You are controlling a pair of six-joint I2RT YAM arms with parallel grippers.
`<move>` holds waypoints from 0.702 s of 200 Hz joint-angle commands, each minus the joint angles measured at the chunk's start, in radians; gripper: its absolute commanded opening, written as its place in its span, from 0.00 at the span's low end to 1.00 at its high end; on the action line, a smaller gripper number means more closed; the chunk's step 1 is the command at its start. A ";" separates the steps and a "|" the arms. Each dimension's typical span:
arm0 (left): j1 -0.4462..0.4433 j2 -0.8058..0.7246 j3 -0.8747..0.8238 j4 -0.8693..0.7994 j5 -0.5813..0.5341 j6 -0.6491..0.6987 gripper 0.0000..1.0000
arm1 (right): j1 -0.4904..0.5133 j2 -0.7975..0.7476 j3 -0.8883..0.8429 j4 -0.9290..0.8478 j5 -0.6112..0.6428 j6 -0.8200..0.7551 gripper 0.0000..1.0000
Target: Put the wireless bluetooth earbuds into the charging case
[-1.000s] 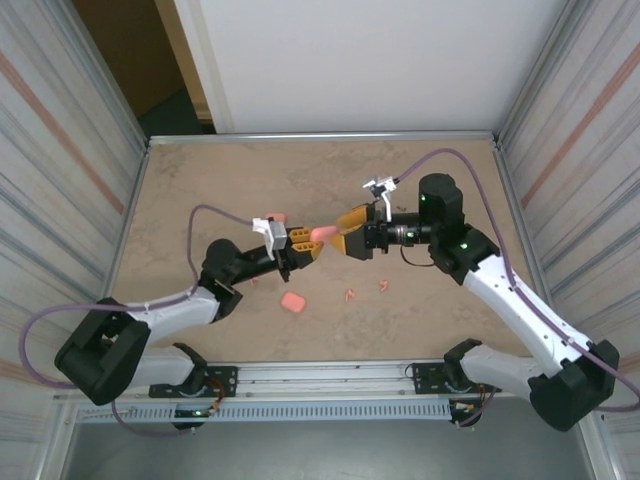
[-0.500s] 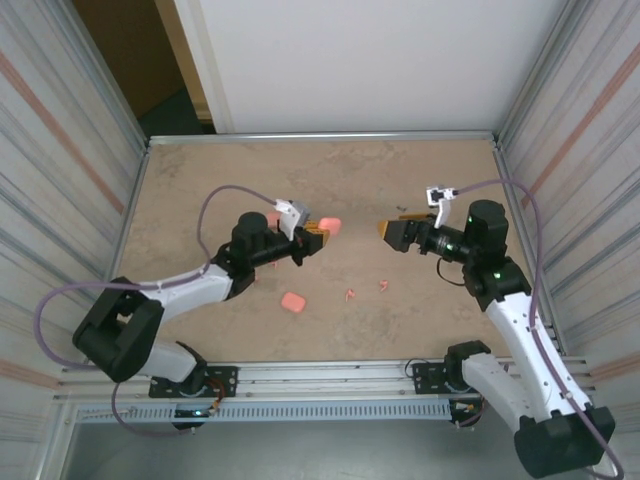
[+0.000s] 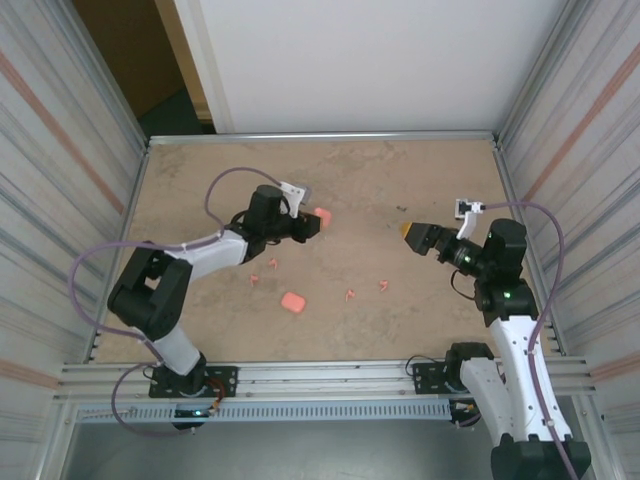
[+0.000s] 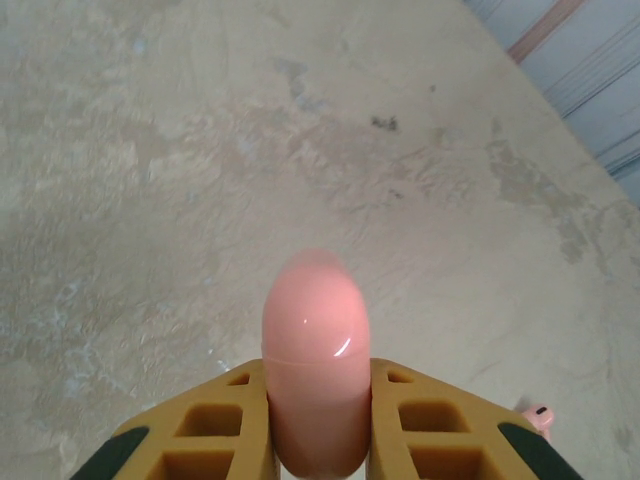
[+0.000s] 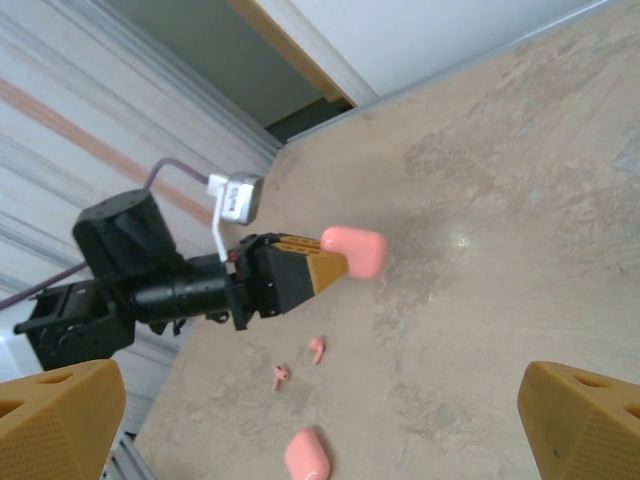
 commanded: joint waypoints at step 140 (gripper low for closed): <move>0.007 0.364 0.361 -0.131 0.079 -0.101 0.08 | -0.041 -0.068 -0.003 -0.163 0.024 -0.086 1.00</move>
